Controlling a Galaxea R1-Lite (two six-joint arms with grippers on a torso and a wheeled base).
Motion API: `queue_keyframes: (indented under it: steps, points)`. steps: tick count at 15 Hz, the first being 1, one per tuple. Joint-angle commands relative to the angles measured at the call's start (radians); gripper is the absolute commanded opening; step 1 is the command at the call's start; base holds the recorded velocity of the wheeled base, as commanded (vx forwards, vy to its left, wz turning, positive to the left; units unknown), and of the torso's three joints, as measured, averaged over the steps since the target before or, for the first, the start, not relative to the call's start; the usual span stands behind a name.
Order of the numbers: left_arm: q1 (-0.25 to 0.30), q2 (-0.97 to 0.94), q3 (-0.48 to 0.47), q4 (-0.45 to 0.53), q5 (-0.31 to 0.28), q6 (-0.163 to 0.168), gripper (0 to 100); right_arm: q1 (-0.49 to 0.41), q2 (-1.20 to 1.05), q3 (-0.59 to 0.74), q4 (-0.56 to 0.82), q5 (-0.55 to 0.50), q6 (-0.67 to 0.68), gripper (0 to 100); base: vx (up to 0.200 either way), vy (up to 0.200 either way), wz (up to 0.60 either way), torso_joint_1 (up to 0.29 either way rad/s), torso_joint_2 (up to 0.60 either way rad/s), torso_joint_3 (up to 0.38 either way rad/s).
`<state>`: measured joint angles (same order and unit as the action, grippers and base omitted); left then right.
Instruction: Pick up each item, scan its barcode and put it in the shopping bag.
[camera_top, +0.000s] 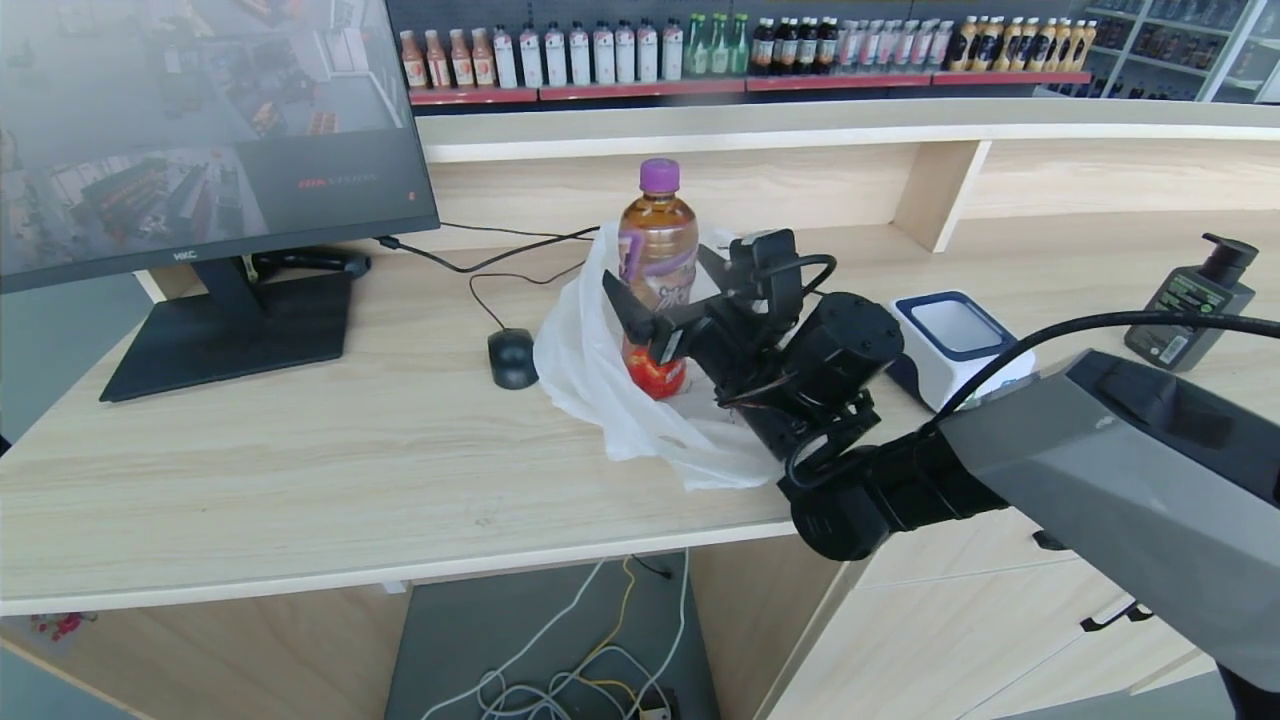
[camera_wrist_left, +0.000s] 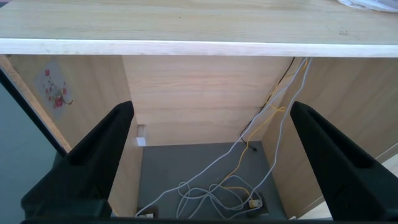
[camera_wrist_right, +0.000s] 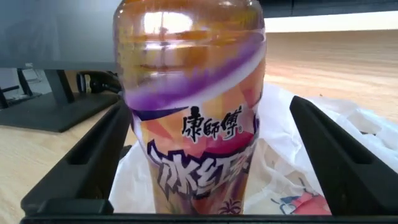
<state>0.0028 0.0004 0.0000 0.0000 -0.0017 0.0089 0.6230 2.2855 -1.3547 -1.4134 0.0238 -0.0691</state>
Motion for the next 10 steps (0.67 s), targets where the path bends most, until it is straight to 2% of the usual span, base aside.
queue_keyframes:
  steps: [1, 3, 4, 8, 10]
  points:
    - [0.0, 0.0, 0.0, 0.0, 0.0, 0.0, 100, -0.003, -0.072, 0.071, -0.015, -0.002, -0.001, 100, 0.0, 0.0, 0.0, 0.0, 0.0, 0.0]
    - [0.0, 0.0, 0.0, 0.0, 0.0, 0.0, 100, 0.0, -0.132, 0.158, -0.016, -0.004, -0.008, 100, 0.0, 0.0, 0.0, 0.0, 0.0, 0.0]
    - [0.0, 0.0, 0.0, 0.0, 0.0, 0.0, 100, 0.0, -0.133, 0.161, -0.016, -0.004, -0.008, 100, 0.0, 0.0, 0.0, 0.0, 0.0, 0.0]
    - [0.0, 0.0, 0.0, 0.0, 0.0, 0.0, 100, 0.015, -0.261, 0.442, -0.144, -0.002, -0.064, 100, 0.0, 0.0, 0.0, 0.0, 0.0, 0.0]
    - [0.0, 0.0, 0.0, 0.0, 0.0, 0.0, 100, 0.029, -0.291, 0.537, -0.157, -0.004, -0.066, 100, 0.0, 0.0, 0.0, 0.0, 0.0, 0.0]
